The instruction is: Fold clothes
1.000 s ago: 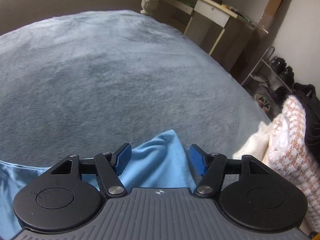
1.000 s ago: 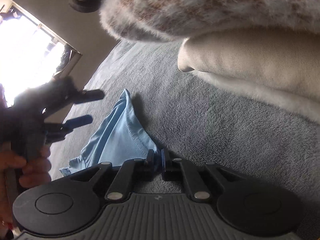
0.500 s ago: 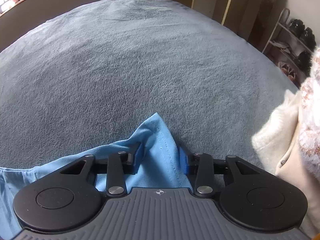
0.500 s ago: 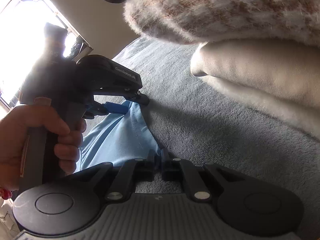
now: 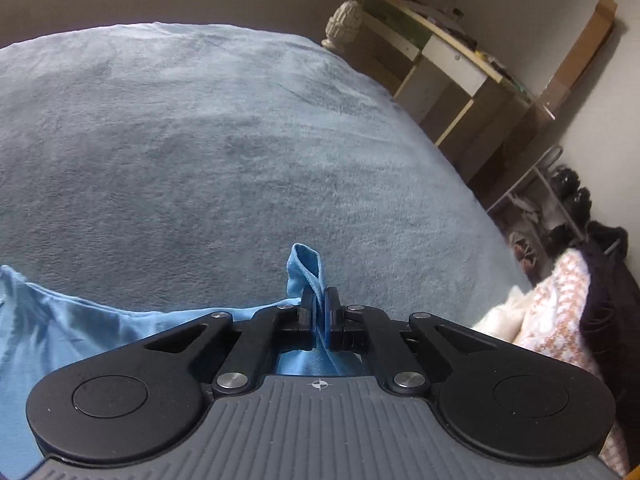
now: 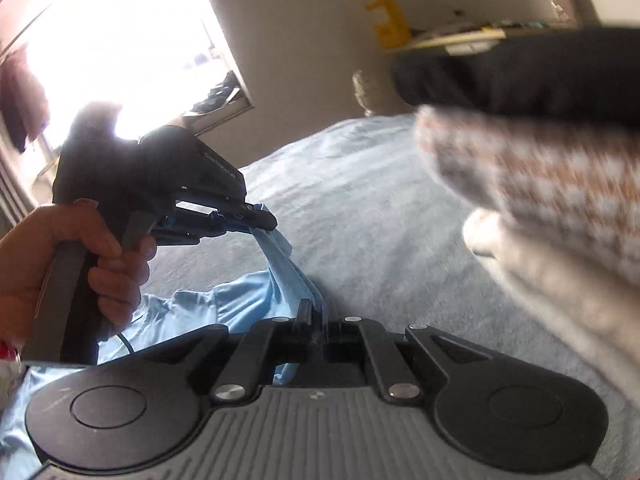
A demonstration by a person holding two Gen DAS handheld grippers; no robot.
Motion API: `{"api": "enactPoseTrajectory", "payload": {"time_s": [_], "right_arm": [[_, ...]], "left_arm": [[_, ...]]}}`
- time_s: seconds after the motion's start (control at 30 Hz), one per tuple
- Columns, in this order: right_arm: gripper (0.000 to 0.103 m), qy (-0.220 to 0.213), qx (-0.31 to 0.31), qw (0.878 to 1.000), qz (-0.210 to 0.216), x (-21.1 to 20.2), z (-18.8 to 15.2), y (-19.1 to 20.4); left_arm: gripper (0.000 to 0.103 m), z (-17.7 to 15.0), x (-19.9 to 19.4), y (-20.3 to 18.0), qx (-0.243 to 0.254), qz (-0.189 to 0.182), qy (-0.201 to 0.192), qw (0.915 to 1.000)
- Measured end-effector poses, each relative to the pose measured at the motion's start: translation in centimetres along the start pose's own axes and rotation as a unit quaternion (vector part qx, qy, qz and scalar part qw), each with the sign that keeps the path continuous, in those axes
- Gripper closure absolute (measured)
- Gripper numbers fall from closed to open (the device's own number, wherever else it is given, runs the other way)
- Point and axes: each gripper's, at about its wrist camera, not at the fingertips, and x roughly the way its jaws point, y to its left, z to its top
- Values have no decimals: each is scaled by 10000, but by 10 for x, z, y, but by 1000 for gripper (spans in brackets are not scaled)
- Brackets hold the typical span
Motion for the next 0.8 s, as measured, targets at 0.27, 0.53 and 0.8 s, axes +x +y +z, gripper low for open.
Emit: {"api": "enactPoseTrajectory", "payload": {"time_s": [0.27,0.53,0.8], "right_arm": [[99,56,-2707,9616,451,-9,-18,116],[96,1521,-2767,9452,829,21,-48,160],[88,2903,842,9185,2550,-58,-18,102]], "left_arm": [[101,-23,-67,81,-470,161,-128,9987],[77,-55,-93,152,-1384,454,-45,9893],[73,13,-193,154,-95,1143,-1205,9861]]}}
